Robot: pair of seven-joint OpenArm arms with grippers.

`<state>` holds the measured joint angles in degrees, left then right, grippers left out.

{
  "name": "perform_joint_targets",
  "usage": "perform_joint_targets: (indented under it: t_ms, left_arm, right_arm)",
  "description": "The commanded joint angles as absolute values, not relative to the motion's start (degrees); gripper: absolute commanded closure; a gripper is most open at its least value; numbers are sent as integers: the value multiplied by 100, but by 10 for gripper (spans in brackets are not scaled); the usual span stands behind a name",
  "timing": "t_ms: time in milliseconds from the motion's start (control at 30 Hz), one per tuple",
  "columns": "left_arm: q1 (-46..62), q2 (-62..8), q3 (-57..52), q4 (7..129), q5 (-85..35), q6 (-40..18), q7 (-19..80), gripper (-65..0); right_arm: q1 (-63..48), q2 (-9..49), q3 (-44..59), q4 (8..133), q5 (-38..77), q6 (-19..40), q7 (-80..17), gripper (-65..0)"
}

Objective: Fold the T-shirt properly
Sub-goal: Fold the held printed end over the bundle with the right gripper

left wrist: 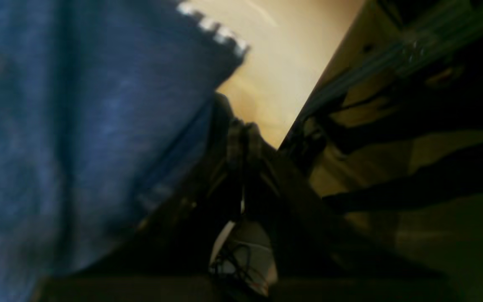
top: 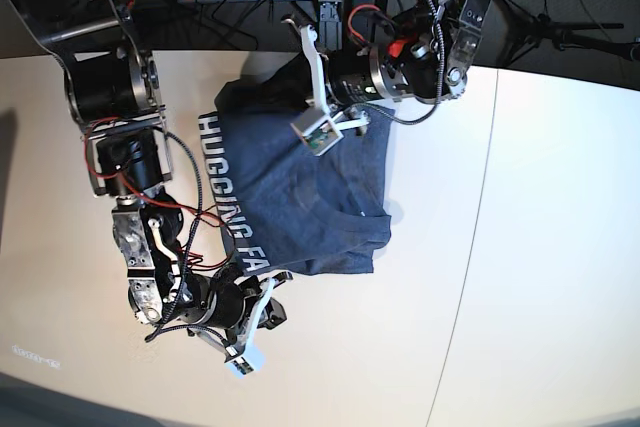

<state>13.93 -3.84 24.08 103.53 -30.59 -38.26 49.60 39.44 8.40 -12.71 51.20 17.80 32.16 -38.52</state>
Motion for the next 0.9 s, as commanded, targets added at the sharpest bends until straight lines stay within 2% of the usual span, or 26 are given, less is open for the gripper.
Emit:
perform_joint_targets:
  t_ms: [0, 133, 400, 667, 867]
  left_arm:
    - [1347, -368, 2445, 10412, -3026, -4000, 4770, 0]
    - [1350, -370, 2390, 10368, -2685, -4000, 4556, 0]
    - [1345, -384, 2056, 9808, -2285, -4000, 4167, 0]
    - [1334, -436, 1479, 9712, -2287, -4000, 4180, 0]
    - [1308, -902, 1374, 9710, -2281, -4000, 4152, 0]
  right_arm:
    - [4226, 851, -1240, 4993, 1833, 3151, -3730, 0]
    - [4338, 856, -1245, 4405, 1861, 3157, -3736, 0]
    - [4300, 854, -1251, 4261, 2329, 3179, -4248, 0]
    - [4298, 856, -1251, 4261, 3188, 3179, -5498, 0]
    - [4296, 1046, -1249, 4263, 3887, 3197, -6055, 0]
